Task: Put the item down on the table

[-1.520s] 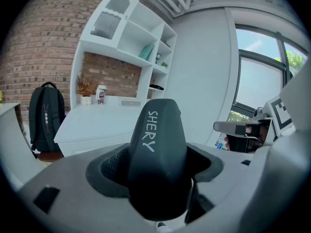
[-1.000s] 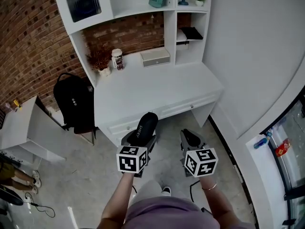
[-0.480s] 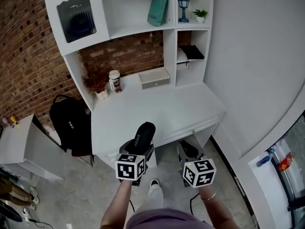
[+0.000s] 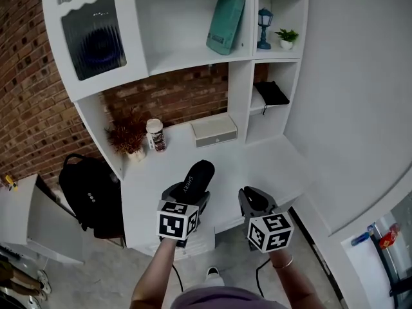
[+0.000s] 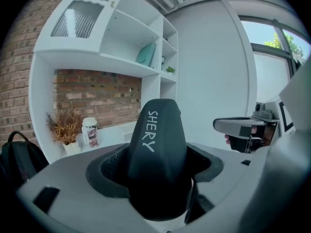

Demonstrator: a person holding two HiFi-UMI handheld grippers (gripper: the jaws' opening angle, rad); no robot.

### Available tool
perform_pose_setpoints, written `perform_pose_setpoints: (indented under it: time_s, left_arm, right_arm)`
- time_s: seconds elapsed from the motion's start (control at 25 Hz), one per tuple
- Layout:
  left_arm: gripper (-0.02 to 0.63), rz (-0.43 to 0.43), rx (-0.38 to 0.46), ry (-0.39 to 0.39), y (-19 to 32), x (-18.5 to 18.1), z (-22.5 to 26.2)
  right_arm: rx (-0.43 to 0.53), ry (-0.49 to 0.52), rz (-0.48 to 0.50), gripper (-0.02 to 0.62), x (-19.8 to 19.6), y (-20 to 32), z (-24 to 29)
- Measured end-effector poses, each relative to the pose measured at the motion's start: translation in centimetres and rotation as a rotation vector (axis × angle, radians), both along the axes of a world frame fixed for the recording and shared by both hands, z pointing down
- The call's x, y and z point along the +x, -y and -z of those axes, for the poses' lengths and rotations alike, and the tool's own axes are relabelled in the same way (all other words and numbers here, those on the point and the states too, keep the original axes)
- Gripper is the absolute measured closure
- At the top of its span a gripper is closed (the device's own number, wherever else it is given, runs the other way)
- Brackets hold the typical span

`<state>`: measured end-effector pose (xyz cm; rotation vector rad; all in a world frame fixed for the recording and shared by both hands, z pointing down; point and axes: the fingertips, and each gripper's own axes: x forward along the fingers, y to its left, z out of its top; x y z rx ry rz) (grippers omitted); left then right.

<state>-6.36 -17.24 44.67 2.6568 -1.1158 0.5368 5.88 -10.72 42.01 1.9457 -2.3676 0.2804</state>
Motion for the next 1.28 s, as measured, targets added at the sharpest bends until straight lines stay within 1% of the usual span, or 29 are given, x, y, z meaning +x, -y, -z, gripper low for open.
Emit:
perform_pose_setpoints:
  time_s: [0.16, 0.32, 0.52, 0.72, 0.84, 1.04, 1.16, 1.28]
  left_arm:
    - [0.264, -0.026, 0.040, 0.007, 4.1, 0.2, 1.9]
    - [0.264, -0.038, 0.075, 0.005, 7.3, 0.6, 4.1]
    - [0.264, -0.037, 0.130, 0.015, 10.8, 1.1, 7.2]
    - [0.264, -0.016, 0.173, 0.018, 14.1, 1.7, 10.2]
    - [0.264, -0.003, 0.213, 0.026, 15.8, 2.3, 12.4]
    - [0.264, 0.028, 0.282, 0.013, 18.6, 3.4, 16.9]
    - [0.264, 0.049, 0.329, 0.022, 20.2, 3.9, 19.5]
    - [0.265, 0.066, 0.369, 0.051, 21.6, 4.3, 21.4]
  right_arm:
    - [0.019, -0.019, -0.004, 0.555, -0.4, 4.0, 1.4]
    - [0.039, -0.028, -0.011, 0.555, -0.4, 7.0, 2.9]
    - [0.065, -0.047, 0.024, 0.555, -0.8, 10.0, 4.8]
    - [0.105, -0.058, 0.049, 0.555, -0.7, 12.9, 6.9]
    - [0.134, -0.071, 0.074, 0.556, -0.4, 14.7, 8.6]
    - [0.179, -0.094, 0.110, 0.556, 0.8, 17.7, 11.5]
    - [0.209, -0.099, 0.126, 0.556, 1.6, 19.6, 13.2]
    - [0.239, -0.107, 0.151, 0.557, 1.9, 21.3, 14.7]
